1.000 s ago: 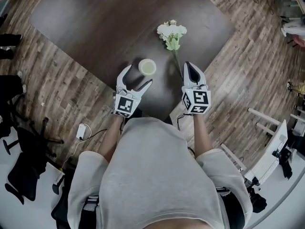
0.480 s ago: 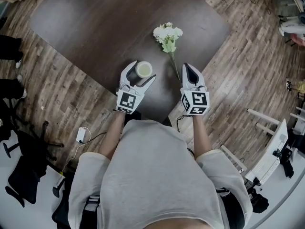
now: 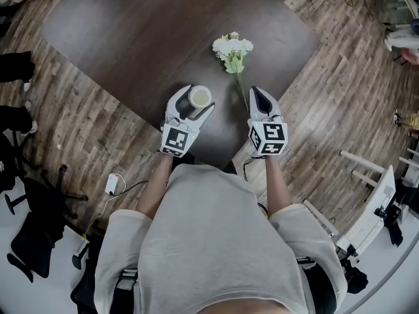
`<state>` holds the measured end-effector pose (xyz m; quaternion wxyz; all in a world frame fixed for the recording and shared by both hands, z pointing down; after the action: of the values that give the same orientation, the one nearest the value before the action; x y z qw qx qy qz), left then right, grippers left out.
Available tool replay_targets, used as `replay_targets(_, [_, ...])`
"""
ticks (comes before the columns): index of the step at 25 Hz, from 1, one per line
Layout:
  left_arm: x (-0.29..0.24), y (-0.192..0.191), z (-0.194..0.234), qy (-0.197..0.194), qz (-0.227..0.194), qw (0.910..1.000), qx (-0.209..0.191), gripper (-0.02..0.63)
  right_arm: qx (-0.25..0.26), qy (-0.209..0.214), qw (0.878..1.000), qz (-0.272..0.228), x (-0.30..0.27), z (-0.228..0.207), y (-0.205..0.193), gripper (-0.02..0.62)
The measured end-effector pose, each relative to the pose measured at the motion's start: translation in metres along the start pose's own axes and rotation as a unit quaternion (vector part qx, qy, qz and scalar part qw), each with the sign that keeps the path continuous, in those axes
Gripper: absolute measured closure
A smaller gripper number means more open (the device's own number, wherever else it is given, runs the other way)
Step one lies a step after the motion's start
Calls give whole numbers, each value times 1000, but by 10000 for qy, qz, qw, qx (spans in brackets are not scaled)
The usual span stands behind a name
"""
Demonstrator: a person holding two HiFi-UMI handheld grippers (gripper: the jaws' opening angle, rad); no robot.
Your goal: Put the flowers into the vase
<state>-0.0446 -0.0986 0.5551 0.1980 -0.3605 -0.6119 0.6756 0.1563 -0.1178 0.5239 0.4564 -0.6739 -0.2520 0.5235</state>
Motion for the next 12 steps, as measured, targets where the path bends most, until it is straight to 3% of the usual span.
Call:
replay_targets(5, [1,-2,0,5,-52,10000,28,267,-127,226,9972,697,-18,2,-26,582])
replay_targets(7, [1,-2,1,9,-69,10000,25,267,-198,405,9930,1088,-31,4,-42,435])
replay_targets(12, [1,-1,0,-1,-43,10000,3,267,-67,522,9828,1773,-60,7,-65,397])
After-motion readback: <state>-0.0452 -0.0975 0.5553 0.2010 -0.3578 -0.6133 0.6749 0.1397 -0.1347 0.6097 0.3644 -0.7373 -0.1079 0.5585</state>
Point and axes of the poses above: the fingertips, and each gripper's own axes: x backward along the fingers, z to its left, y out of its top, the point moved 6 cm from there along x, backward along the fingers
